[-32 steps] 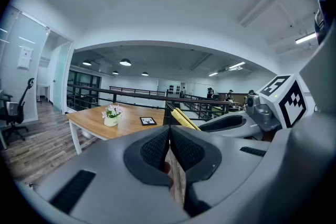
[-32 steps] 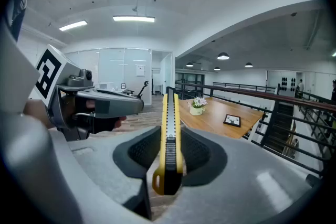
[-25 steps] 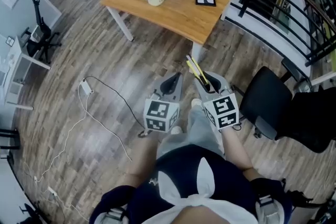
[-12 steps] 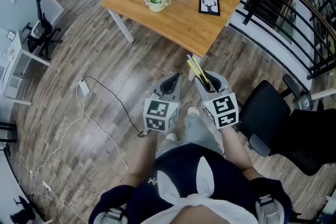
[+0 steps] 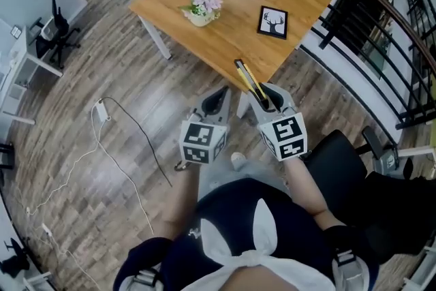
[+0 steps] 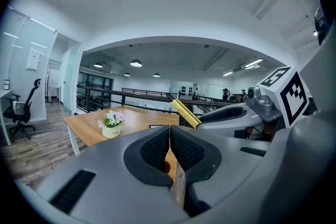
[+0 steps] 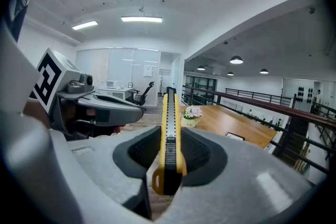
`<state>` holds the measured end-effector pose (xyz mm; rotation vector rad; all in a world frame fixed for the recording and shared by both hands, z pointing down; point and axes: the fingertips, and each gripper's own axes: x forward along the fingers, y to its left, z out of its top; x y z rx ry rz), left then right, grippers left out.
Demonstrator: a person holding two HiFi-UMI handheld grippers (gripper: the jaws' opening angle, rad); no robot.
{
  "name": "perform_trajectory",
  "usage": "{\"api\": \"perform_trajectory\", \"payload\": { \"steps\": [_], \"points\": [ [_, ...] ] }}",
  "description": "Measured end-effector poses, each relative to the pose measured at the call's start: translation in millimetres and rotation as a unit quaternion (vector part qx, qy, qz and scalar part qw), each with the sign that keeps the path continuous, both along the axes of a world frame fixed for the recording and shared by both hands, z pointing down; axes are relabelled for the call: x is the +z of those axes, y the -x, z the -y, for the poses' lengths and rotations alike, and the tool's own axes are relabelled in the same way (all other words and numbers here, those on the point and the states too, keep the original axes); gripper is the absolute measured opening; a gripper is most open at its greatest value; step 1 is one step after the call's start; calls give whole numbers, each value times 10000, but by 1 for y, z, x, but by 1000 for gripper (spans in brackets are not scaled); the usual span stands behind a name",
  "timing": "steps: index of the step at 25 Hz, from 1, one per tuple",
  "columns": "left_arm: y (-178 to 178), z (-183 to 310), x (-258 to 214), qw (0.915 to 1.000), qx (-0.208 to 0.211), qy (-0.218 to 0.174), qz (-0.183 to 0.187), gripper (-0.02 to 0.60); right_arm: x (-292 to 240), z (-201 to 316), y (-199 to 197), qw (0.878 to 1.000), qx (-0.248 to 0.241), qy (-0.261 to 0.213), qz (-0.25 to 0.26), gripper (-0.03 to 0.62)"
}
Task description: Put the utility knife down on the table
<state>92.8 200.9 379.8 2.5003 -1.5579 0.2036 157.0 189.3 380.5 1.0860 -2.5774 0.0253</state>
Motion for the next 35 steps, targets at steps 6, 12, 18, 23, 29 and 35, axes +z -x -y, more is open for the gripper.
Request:
{"api": "perform_trajectory", "payload": {
  "steps": [6,12,18,23,29,35],
  "points": [
    [-11,35,7,9997,-155,121,-119,21,7,45,-14,9998,-185,71,45,117],
    [-2,69,23,9990,-288,315,-127,20,8,85,-15,9997,-224,30,114,117],
    [2,105,28,9988,-244,396,-136,20,0,126,-11,9996,-196,-64,181,117],
    [16,137,34,9985,-220,476,-185,21,-1,158,0,9997,-145,-90,175,117],
    [33,185,38,9982,-65,571,-180,21,4,203,17,9999,-20,6,138,117],
    [59,240,44,9973,43,716,-150,21,10,255,44,9998,59,121,119,117]
  ]
}}
